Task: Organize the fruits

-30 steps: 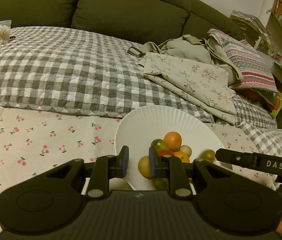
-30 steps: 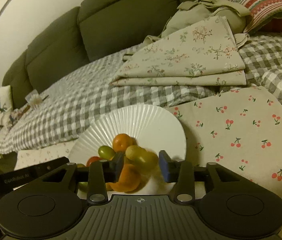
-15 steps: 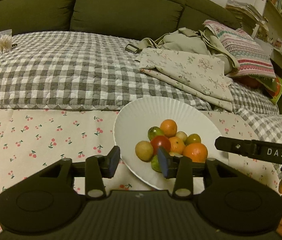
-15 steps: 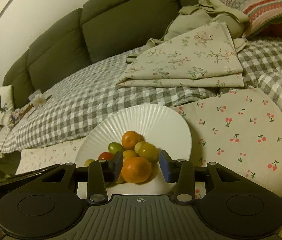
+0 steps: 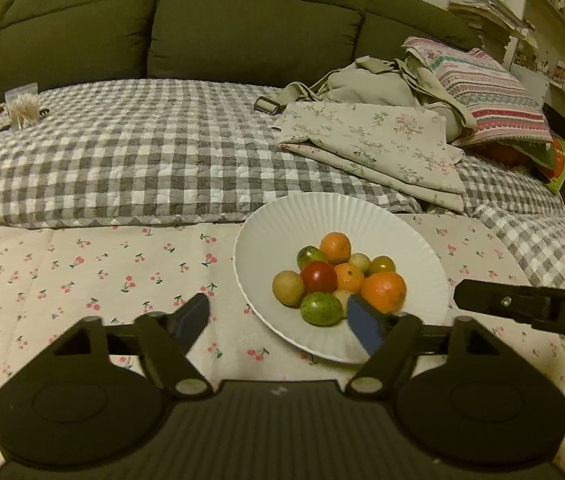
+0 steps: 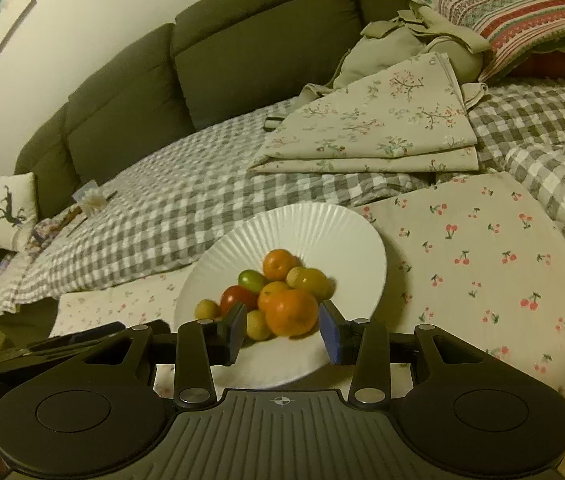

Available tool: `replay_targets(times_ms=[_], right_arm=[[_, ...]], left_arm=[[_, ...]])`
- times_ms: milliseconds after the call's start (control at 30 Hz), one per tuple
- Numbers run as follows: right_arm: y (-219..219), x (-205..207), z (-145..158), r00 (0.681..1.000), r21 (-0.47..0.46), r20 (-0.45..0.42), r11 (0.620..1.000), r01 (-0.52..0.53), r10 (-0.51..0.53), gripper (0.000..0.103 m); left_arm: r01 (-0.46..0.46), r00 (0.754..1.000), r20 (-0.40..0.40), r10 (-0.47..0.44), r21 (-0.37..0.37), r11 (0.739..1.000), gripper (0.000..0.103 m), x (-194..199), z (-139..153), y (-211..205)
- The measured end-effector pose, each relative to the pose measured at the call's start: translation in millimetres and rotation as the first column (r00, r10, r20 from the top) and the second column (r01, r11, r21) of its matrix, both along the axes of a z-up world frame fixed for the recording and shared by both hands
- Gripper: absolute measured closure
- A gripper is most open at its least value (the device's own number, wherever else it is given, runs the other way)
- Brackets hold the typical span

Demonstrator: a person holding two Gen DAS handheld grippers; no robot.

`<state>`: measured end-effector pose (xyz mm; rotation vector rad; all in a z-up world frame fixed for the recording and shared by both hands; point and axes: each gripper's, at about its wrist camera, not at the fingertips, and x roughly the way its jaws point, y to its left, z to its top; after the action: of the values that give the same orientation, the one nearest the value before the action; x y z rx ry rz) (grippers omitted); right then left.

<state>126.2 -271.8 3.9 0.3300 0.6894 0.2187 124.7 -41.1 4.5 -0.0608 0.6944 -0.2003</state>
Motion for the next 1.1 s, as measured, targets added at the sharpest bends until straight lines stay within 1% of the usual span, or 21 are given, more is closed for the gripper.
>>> replay_targets(times_ms=[67,133,267,367,433,467,533,600,667,800,1033,1100], right_arm=[[3,-9,8,1.000,-0.008,0.001,1.000,-0.012,0.012,0.064],[6,-20,17,1.000,-0.008,0.010,1.000,-0.023,0.023,0.059],[14,-48,33,0.999,-0.022,0.043,0.999,-0.031,0.032,0.052],[19,-68,39,0.997,-0.045,0.061,0.998,-0.038,0.041,0.051],[24,-80,42,0.996,-0.059,0.072,0.997,-0.042,0.046,0.047],[25,-85,44,0.996,-0.059,0.076,0.997,-0.043,0.048,0.044],[27,-94,47,0.996,-0.048,0.079,0.998,-0.040,0.044,0.034],[29,-103,50,0.997,-0.051,0.076,0.998,-0.023,0.026,0.016],[31,-111,52,0.997,-0.061,0.078,0.998,-0.019,0.024,0.011],[36,-126,53,0.997,-0.059,0.071,0.998,-0.023,0.027,0.005],[45,-155,55,0.996,-0.087,0.081,0.996,-0.033,0.040,0.004],[49,-162,57,0.995,-0.112,0.090,0.993,-0.037,0.047,0.004]], left_arm=[[-0.002,1.000,0.007,0.002,0.014,1.000,0.017,-12,5,-1],[-0.004,1.000,0.018,0.004,0.030,1.000,0.013,-25,10,-2],[-0.009,1.000,0.025,0.008,0.041,0.999,0.011,-49,17,1],[-0.028,0.999,0.023,0.027,0.031,0.999,0.011,-66,21,6],[-0.042,0.999,0.023,0.041,0.024,0.999,0.008,-79,23,11],[-0.051,0.998,0.024,0.050,0.023,0.998,0.008,-84,23,12],[-0.072,0.997,0.032,0.072,0.025,0.997,0.005,-95,24,15],[-0.091,0.996,0.028,0.090,0.027,0.995,0.004,-104,24,18],[-0.103,0.994,0.026,0.103,0.018,0.994,0.003,-113,25,20],[-0.123,0.992,0.022,0.122,0.013,0.992,0.001,-129,26,24],[-0.142,0.989,0.046,0.140,0.044,0.989,0.001,-154,31,23],[-0.138,0.990,0.043,0.136,0.049,0.989,0.001,-160,32,23]])
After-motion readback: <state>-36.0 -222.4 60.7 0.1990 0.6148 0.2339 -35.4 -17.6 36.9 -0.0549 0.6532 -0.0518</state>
